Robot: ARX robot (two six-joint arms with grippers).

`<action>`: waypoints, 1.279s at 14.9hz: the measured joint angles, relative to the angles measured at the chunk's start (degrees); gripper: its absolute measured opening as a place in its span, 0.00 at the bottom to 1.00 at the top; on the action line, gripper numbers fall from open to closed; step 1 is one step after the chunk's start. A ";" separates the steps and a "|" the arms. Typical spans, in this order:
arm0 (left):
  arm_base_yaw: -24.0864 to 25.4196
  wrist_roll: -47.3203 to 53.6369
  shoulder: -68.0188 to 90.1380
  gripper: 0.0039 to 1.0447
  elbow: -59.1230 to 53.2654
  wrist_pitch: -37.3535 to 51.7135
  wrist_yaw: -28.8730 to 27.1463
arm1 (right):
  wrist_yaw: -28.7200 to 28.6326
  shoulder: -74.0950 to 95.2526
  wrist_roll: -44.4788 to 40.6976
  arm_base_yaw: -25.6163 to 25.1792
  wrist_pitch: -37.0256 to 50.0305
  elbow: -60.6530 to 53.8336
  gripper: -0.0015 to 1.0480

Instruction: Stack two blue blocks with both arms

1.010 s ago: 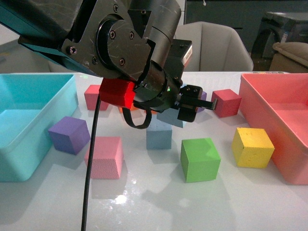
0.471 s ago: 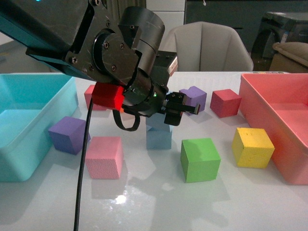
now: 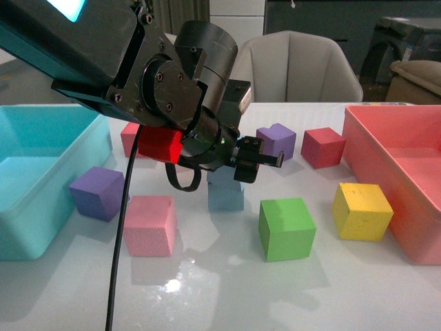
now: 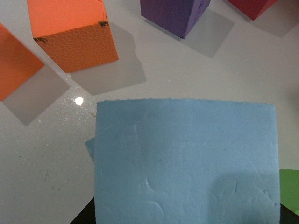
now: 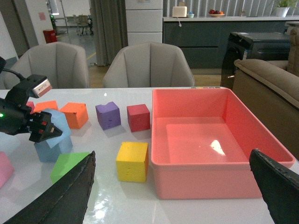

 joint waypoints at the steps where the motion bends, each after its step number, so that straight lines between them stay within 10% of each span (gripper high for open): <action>1: 0.07 0.02 0.02 0.44 0.00 -0.20 -0.42 | 0.00 0.00 0.00 0.00 0.02 0.00 0.94; 7: 0.52 0.02 0.20 0.96 0.22 -1.22 -0.83 | 0.00 0.00 0.00 0.00 0.00 0.00 0.94; 19: -1.36 -3.93 -21.75 0.94 -14.84 7.69 5.73 | 0.00 0.00 0.00 0.00 0.02 0.02 0.94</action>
